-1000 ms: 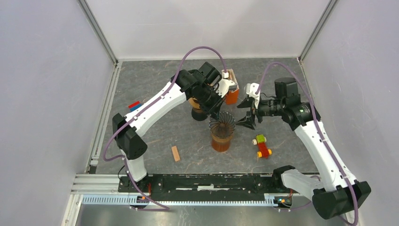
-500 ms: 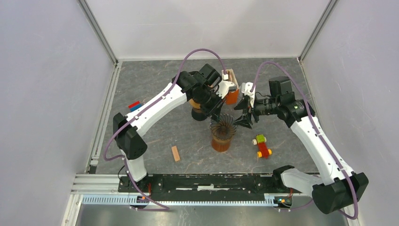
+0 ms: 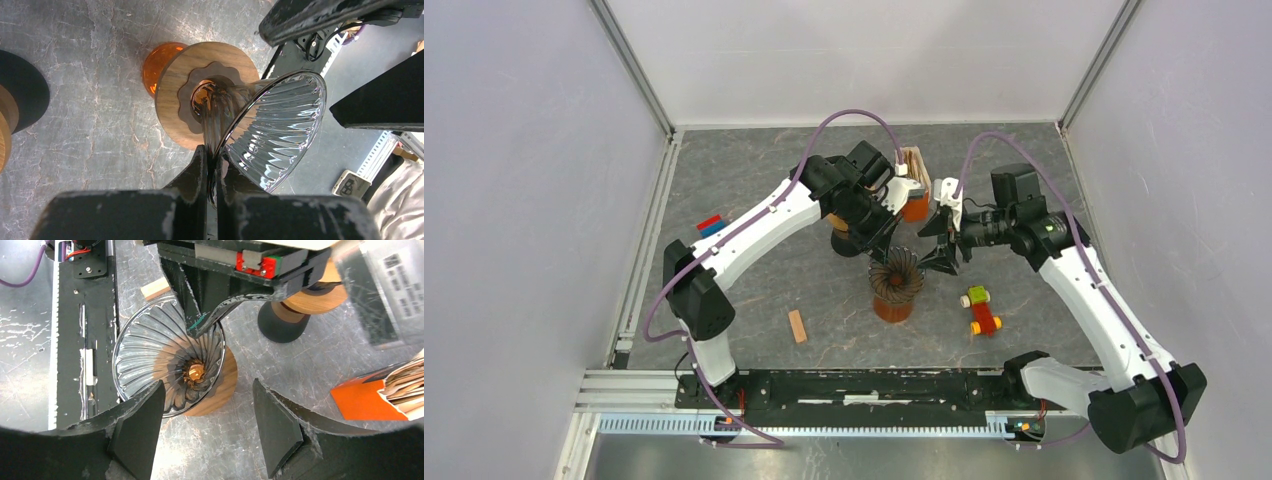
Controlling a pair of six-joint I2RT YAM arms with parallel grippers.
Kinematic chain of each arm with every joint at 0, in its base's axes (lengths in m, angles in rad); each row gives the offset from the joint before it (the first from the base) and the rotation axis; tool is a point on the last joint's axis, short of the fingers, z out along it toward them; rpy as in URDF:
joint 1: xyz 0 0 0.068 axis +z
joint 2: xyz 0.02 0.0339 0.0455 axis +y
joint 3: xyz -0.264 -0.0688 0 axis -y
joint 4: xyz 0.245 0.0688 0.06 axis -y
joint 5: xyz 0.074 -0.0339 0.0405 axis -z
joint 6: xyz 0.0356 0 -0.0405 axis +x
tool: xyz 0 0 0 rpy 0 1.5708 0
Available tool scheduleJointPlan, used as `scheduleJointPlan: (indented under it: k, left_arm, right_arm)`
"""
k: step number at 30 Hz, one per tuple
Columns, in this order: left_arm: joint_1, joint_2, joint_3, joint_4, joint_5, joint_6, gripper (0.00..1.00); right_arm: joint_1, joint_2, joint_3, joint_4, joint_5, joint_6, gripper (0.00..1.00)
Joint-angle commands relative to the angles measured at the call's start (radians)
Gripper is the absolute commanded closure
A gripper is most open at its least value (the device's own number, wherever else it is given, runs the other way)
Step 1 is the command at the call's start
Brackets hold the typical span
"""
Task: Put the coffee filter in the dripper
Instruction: Place the coffee dripper in the dripper holder.
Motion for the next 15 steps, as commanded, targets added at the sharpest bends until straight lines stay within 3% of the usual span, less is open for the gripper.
scheduleJointPlan:
  k: [1, 7, 15]
  left_arm:
    - [-0.002, -0.041, 0.004, 0.031, 0.032, -0.056, 0.98]
    - [-0.002, -0.024, 0.001, 0.04, 0.007, -0.052, 0.97]
    - [-0.002, -0.014, 0.004, 0.053, -0.044, -0.046, 0.81]
  right_arm:
    - [0.02, 0.01, -0.025, 0.023, 0.005, -0.004, 0.3]
    - [0.023, 0.027, -0.05, 0.074, 0.044, 0.043, 0.37]
    - [0.024, 0.057, -0.06, 0.133, 0.07, 0.104, 0.61]
